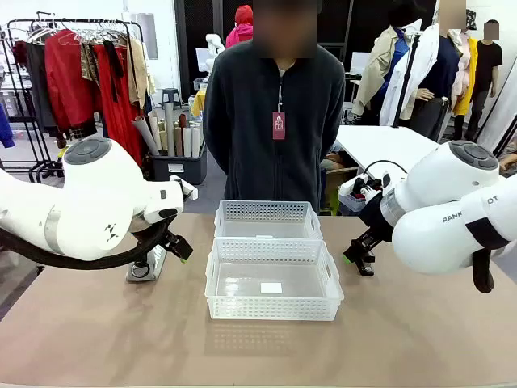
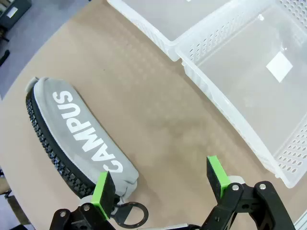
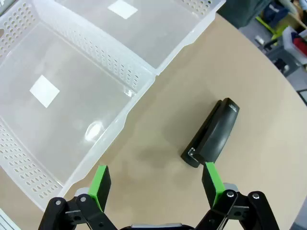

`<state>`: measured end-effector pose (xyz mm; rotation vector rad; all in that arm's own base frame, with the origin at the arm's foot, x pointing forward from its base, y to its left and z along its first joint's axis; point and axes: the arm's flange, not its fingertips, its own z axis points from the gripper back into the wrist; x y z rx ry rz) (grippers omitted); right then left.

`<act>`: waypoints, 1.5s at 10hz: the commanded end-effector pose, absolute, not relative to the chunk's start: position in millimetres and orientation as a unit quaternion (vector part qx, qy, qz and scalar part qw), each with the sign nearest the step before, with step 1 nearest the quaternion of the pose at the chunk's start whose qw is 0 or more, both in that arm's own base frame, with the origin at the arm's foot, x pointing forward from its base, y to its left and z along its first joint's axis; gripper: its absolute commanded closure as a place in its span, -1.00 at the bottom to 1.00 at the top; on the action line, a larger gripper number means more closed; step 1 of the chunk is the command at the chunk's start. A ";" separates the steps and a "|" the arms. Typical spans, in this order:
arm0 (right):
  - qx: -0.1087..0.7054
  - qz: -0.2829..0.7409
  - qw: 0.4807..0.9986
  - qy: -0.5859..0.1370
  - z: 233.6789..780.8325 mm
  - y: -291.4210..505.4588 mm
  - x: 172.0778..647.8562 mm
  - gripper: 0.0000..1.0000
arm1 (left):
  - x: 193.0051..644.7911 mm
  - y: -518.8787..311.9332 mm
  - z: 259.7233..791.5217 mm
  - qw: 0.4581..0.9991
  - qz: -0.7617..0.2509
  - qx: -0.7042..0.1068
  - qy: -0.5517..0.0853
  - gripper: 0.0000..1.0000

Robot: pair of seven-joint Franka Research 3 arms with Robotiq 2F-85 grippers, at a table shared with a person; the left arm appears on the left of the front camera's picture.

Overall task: Distribute items into two baskets.
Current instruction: Pick up the Pencil pouch that the person points to.

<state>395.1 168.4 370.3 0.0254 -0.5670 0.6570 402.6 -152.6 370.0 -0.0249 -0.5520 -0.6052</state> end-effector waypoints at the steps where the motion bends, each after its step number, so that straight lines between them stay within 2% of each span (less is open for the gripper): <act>1: 0.012 0.318 0.907 -0.275 370.4 168.3 395.1 -1.00 | 402.6 -152.3 370.1 0.917 -0.294 -0.012 -0.269 -1.00; 15: 0.012 0.318 0.907 -0.275 370.4 168.3 395.1 -1.00 | 402.6 -152.3 370.1 0.917 -0.294 -0.012 -0.269 -1.00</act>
